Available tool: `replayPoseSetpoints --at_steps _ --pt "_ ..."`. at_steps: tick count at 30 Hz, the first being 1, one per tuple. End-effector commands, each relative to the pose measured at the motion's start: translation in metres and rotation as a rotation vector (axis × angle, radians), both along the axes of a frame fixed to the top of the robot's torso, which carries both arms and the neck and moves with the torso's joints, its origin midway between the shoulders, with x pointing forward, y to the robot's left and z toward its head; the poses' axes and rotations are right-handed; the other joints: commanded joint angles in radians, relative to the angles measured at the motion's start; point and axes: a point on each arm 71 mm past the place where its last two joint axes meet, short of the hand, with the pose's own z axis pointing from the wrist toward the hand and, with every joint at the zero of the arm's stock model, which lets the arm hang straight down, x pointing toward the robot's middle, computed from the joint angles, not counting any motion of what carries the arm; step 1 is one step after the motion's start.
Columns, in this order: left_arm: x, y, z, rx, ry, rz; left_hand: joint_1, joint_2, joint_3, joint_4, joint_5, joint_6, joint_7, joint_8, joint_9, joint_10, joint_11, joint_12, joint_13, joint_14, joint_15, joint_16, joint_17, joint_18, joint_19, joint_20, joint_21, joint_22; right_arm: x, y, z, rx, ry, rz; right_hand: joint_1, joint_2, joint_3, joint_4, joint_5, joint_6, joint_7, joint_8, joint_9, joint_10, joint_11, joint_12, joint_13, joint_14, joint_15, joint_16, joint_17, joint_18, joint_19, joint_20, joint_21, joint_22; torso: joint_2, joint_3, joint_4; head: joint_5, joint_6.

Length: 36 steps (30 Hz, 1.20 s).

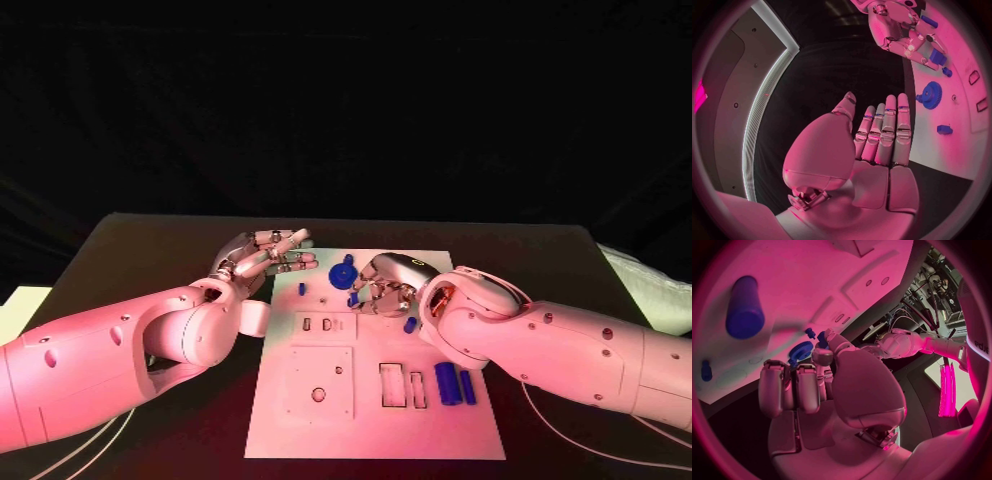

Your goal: Assemble the parts on the task board

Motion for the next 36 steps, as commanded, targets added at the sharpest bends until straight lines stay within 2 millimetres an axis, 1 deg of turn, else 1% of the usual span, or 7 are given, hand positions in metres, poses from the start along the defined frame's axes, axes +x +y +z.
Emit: replayPoseSetpoints --at_steps 1,2,11,23,26,31,36 --pt "-0.002 -0.002 0.002 -0.016 -0.010 -0.014 0.000 0.009 -0.001 -0.006 -0.003 -0.002 0.010 -0.005 -0.001 0.002 0.008 -0.006 0.000 -0.004 0.004 -0.007 0.001 0.000 0.001 0.000 -0.005 -0.002 -0.005 0.008 -0.005 -0.074 -0.007 0.026 0.008 0.009 0.008 0.000 -0.006 0.016 -0.006 0.007 0.008 -0.005 0.003 -0.006 -0.001 0.055 -0.002 -0.006 0.016 -0.003 -0.007 -0.001 -0.006 -0.001 0.000 -0.0074 0.0047 0.001 -0.008" --pt "-0.002 -0.003 0.003 -0.016 -0.010 -0.015 0.000 0.009 -0.002 -0.007 -0.003 -0.002 0.010 -0.005 -0.001 0.002 0.008 -0.006 0.000 -0.005 0.004 -0.008 0.001 0.000 0.001 0.000 -0.006 -0.002 -0.006 0.010 -0.006 -0.076 -0.005 0.031 0.007 0.008 0.008 0.000 -0.006 0.016 -0.005 0.007 0.008 -0.005 0.003 -0.006 -0.001 0.055 -0.001 -0.006 0.016 -0.003 -0.007 -0.001 -0.006 -0.001 0.000 -0.0060 0.0036 0.005 -0.009" --pt "-0.004 -0.006 0.004 -0.020 -0.008 -0.024 0.000 0.009 -0.002 -0.007 -0.003 -0.002 0.010 -0.005 -0.001 0.002 0.008 -0.006 0.000 -0.005 0.004 -0.008 0.001 0.000 0.001 0.000 -0.006 -0.002 -0.013 0.024 -0.015 -0.099 0.016 0.064 0.002 0.006 0.008 0.000 -0.009 0.015 -0.004 0.006 0.007 -0.007 0.004 -0.011 -0.004 0.055 0.000 -0.006 0.016 -0.003 -0.008 0.000 -0.007 -0.003 0.001 -0.0033 0.0031 0.016 -0.016" --pt "-0.005 -0.007 0.004 -0.020 -0.006 -0.028 -0.001 0.009 -0.003 -0.008 -0.003 -0.002 0.010 -0.005 -0.001 0.002 0.008 -0.007 0.000 -0.006 0.005 -0.009 0.001 0.000 0.000 0.001 -0.008 -0.003 -0.013 0.028 -0.023 -0.126 0.022 0.066 -0.011 -0.003 0.006 0.003 -0.011 0.013 -0.002 0.004 0.006 -0.009 0.006 -0.018 -0.007 0.055 0.001 -0.008 0.015 -0.003 -0.009 0.001 -0.008 -0.004 0.001 -0.0019 0.0021 0.024 -0.023" --pt "-0.005 -0.007 0.004 -0.020 -0.005 -0.028 -0.001 0.009 -0.003 -0.008 -0.003 -0.002 0.010 -0.005 -0.001 0.002 0.008 -0.007 0.000 -0.006 0.005 -0.009 0.001 0.000 0.000 0.001 -0.008 -0.003 -0.014 0.028 -0.023 -0.130 0.021 0.069 -0.018 -0.011 0.004 0.003 -0.009 0.009 0.000 0.002 0.005 -0.017 0.007 -0.032 -0.017 0.054 0.002 -0.009 0.013 -0.002 -0.011 0.002 -0.010 -0.007 0.001 -0.0013 0.0018 0.025 -0.024" --pt "-0.005 -0.007 0.004 -0.020 -0.004 -0.028 -0.001 0.009 -0.003 -0.008 -0.003 -0.002 0.010 -0.005 -0.001 0.002 0.008 -0.007 0.000 -0.006 0.005 -0.009 0.001 0.000 0.000 0.001 -0.008 -0.003 -0.015 0.027 -0.023 -0.140 0.023 0.075 -0.038 -0.040 -0.005 0.005 0.037 -0.002 0.006 -0.006 0.001 -0.041 0.012 -0.080 -0.053 0.053 0.006 -0.015 0.006 -0.001 -0.014 0.006 -0.013 -0.012 0.001 -0.0016 0.0027 0.024 -0.025" --pt "-0.005 -0.006 0.003 -0.019 -0.004 -0.026 -0.001 0.009 -0.003 -0.008 -0.003 -0.002 0.010 -0.005 -0.001 0.002 0.008 -0.007 0.000 -0.006 0.005 -0.009 0.001 0.000 0.000 0.001 -0.008 -0.003 -0.016 0.026 -0.024 -0.154 0.031 0.083 -0.042 -0.046 -0.007 0.006 0.042 -0.004 0.007 -0.007 0.000 -0.045 0.013 -0.091 -0.061 0.052 0.007 -0.016 0.006 -0.001 -0.014 0.007 -0.013 -0.013 0.002 -0.0014 0.0027 0.025 -0.028"
